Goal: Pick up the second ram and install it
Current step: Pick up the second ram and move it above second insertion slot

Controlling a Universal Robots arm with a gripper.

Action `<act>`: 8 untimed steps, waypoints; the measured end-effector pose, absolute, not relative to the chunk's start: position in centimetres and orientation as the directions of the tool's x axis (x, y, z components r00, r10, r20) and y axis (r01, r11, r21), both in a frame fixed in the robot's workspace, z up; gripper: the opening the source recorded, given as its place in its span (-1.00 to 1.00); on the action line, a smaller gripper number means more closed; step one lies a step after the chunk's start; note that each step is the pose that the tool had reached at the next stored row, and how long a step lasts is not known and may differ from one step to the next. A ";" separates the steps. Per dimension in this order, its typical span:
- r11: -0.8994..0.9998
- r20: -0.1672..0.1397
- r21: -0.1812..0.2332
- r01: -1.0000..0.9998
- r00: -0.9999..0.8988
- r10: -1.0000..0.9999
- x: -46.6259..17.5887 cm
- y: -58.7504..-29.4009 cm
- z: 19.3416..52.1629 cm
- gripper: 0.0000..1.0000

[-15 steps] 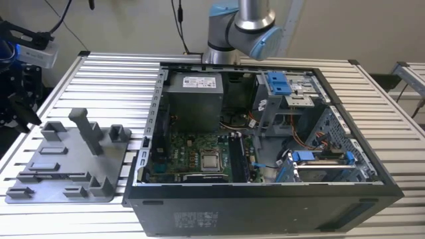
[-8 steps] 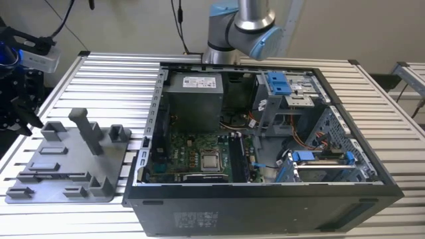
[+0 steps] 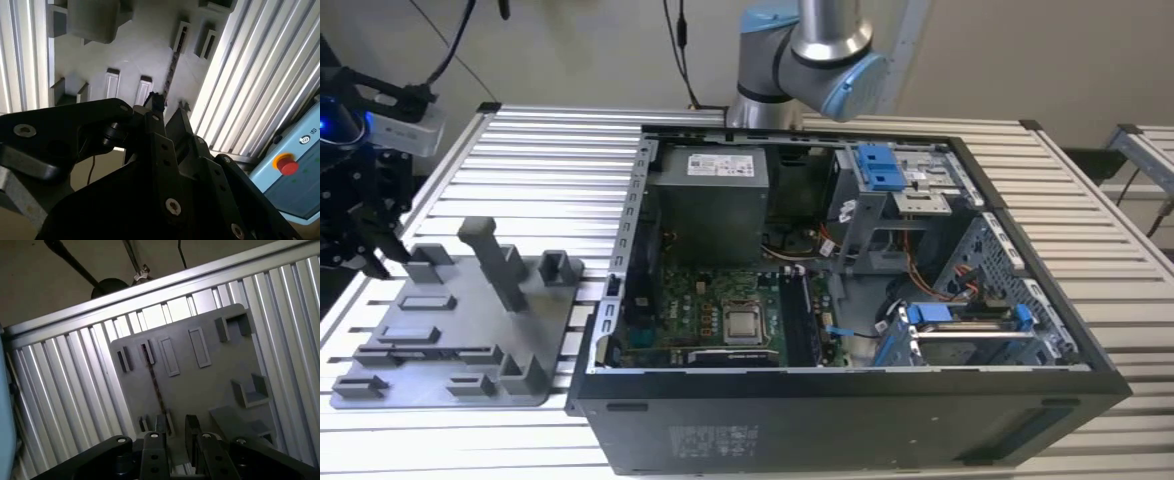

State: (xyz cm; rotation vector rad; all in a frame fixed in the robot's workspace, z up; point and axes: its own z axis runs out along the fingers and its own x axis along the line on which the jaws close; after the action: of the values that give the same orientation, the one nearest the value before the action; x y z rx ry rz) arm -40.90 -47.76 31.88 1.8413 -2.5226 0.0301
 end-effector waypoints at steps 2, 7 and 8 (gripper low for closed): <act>0.305 0.026 -0.005 -0.952 -0.305 -0.952 -40.9 -47.8 31.7 -0.40; 0.305 0.026 -0.005 -0.952 -0.305 -0.952 -41.0 -47.8 31.2 -0.40; 0.305 0.026 -0.005 -0.952 -0.305 -0.952 -41.1 -47.8 31.1 -0.40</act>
State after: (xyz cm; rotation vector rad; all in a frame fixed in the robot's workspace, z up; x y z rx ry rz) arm -41.05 -47.76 31.07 1.8413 -2.5225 0.0301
